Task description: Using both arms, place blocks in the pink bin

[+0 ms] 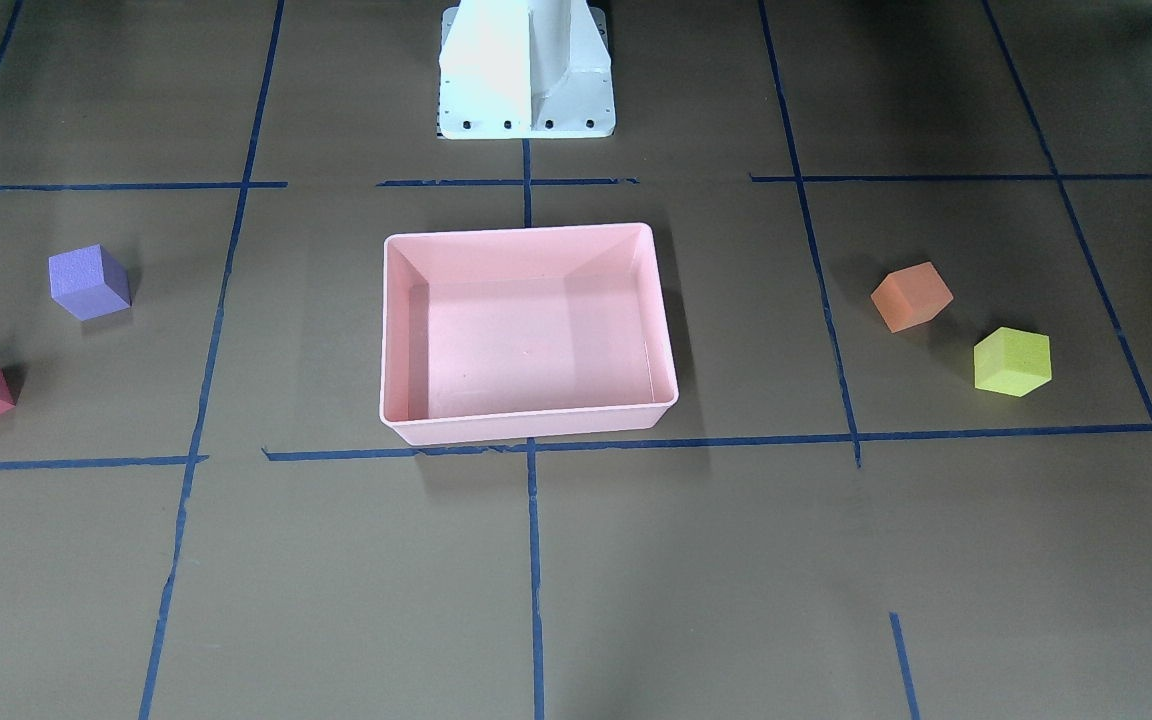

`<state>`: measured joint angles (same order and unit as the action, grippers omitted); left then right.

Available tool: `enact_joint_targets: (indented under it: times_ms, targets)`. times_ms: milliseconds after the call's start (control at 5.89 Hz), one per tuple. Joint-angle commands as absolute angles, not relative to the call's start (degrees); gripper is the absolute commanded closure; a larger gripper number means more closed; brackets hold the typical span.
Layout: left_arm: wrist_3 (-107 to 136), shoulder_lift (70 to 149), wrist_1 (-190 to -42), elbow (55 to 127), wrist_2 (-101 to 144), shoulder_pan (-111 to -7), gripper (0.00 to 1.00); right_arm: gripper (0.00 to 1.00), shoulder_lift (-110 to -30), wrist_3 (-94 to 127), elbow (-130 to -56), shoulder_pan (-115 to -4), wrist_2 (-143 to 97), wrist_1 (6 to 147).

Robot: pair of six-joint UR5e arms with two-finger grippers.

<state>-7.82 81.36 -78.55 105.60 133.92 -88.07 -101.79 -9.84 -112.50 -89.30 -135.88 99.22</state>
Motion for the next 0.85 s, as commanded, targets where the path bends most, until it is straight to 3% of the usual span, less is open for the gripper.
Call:
enact_joint_targets:
  times_ms: [0,170,509,679]
  targets:
    - [-8.00,81.47,-78.57,105.73,133.95,-87.89,0.00,0.00,-101.17,-9.58,-112.67,-88.08,-136.05,96.09]
    - [-8.00,81.47,-78.57,105.82,134.03,-87.89,0.00,0.00,-97.25,-8.10,-111.28,-82.50,-135.27,95.19]
    - [-8.09,81.47,-78.66,105.91,134.03,-87.89,0.00,0.00,-90.83,-7.12,-96.50,-75.10,-131.58,77.34]
    - [-8.00,81.47,-78.58,106.08,134.03,-87.89,0.00,0.00,-88.53,-6.51,-92.85,-72.54,-131.49,77.00]
